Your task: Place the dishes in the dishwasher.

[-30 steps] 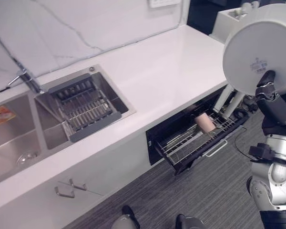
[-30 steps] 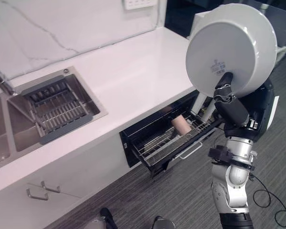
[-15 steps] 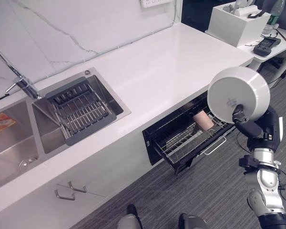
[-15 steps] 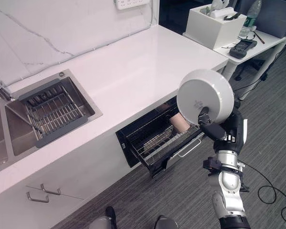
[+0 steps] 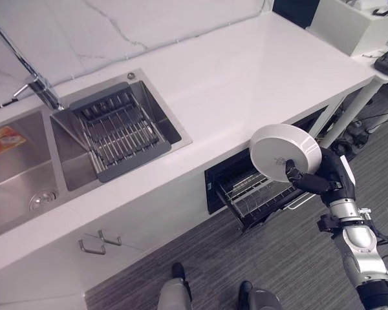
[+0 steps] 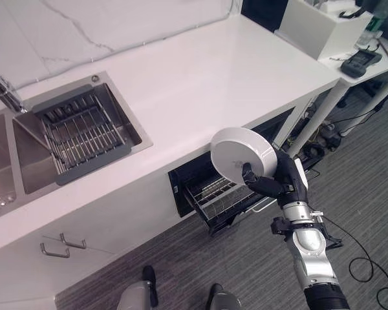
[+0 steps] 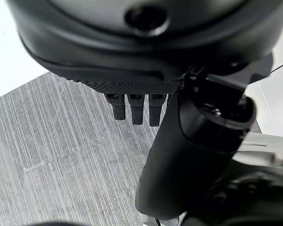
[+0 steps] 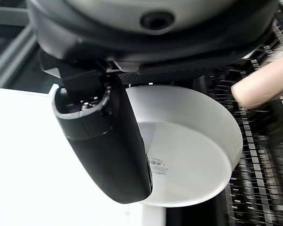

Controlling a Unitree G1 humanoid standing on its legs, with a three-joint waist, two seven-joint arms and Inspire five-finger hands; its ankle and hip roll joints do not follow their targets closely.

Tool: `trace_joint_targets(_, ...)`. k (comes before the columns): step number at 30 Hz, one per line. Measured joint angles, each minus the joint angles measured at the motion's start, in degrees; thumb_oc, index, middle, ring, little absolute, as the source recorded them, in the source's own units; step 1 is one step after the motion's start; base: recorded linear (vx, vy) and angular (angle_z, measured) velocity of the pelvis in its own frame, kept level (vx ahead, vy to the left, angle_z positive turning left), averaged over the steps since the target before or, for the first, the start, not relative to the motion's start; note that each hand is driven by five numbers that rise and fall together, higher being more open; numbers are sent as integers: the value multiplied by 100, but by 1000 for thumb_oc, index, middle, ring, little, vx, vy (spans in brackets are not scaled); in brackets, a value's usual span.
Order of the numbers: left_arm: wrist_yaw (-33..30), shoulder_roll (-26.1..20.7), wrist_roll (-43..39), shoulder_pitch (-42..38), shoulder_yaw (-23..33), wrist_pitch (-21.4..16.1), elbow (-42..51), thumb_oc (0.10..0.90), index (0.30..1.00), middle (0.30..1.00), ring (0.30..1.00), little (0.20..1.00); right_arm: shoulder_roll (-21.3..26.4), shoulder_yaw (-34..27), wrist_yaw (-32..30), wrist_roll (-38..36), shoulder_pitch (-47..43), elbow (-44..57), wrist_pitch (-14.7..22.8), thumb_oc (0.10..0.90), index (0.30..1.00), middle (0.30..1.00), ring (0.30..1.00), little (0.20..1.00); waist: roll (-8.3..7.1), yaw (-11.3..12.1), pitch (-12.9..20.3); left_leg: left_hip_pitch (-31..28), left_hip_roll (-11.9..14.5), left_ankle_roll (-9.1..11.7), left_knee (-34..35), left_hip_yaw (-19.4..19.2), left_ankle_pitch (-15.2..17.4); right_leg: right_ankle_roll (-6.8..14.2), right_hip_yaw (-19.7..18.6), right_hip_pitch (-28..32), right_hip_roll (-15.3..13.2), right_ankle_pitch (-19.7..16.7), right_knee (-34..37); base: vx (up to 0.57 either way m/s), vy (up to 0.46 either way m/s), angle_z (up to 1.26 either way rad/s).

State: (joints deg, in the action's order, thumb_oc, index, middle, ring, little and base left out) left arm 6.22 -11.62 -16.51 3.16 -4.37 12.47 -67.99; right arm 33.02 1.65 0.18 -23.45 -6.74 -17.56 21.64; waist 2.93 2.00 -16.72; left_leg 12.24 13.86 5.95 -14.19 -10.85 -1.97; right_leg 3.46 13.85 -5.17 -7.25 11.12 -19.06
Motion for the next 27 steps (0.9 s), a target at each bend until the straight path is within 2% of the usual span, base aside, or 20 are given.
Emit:
trace_joint_targets(2, 95, -46, -7, -31, 11, -35, 7, 800, 900, 900, 900, 900, 9, 16, -80, 278, -108, -377, -12, 400, 300, 300, 300, 300, 54, 32, -67, 71, -3, -7, -48, 23, 6, 9, 47, -1, -9, -13, 18, 41, -8, 11)
trace_joint_targets(4, 94, -75, 2, -77, 19, -45, 4, 800, 900, 900, 900, 900, 59, 59, -162, 584, -122, -665, -16, 400, 300, 300, 300, 300, 98, 161, -105, 72, -13, -9, -47, 23, 6, 15, 67, 10, -19, -23, 32, 40, -20, 6)
trace_joint_targets(8, 138, -100, 120, -133, 70, -104, 1, 800, 900, 900, 900, 900, 365, 403, -202, 1501, -291, -1020, -7, 400, 300, 300, 300, 300, 109, 318, -119, 74, -49, -16, -46, 115, 11, 34, 108, 89, -35, -39, 105, 32, -43, 8)
trace_joint_targets(9, 164, -111, 119, -142, 76, -120, 2, 800, 900, 900, 900, 900, 404, 455, -193, 1579, -335, -1020, 2, 400, 300, 300, 300, 300, 101, 336, -124, 73, -60, -17, -46, 141, 12, 34, 122, 112, -36, -39, 118, 31, -91, 19)
trace_joint_targets(14, 332, -253, 229, -258, 176, -109, 24, 800, 900, 900, 900, 900, 977, 871, -206, 2887, -901, -1042, 228, 400, 300, 300, 300, 300, -12, 477, -194, 79, -78, -18, -58, 216, 10, 32, 239, 195, -35, -38, 155, 10, -72, 9)
trace_joint_targets(16, 328, -353, 344, -266, 239, -92, 46, 800, 900, 900, 900, 900, 1352, 1181, -233, 3487, -1195, -1083, 417, 400, 300, 300, 300, 300, -82, 531, -236, 104, -76, -19, -76, 254, 10, 32, 263, 218, -36, -38, 171, -2, -68, 8)
trace_joint_targets(18, 330, -515, 343, -276, 236, -48, 110, 800, 900, 900, 900, 900, 1648, 1383, -250, 3807, -1431, -1212, 530, 400, 300, 300, 300, 300, -142, 622, -271, 115, -83, -19, -94, 296, 12, 33, 308, 257, -36, -39, 201, 9, -55, 10)
trace_joint_targets(23, 369, -704, 350, -311, 235, 107, 156, 800, 900, 900, 900, 900, 1732, 1873, -262, 3935, -1970, -1301, 490, 400, 300, 300, 300, 300, -174, 676, -317, 186, -98, -32, -160, 371, 28, 34, 383, 281, -40, -39, 216, 27, -21, 8)
trace_joint_targets(27, 487, -748, 381, -410, 232, 143, 169, 800, 900, 900, 900, 900, 1731, 2132, -271, 4344, -2099, -1421, 428, 400, 300, 300, 300, 300, -186, 774, -326, 166, -110, -43, -189, 411, 45, 40, 413, 356, -40, -43, 243, 48, -2, 5)
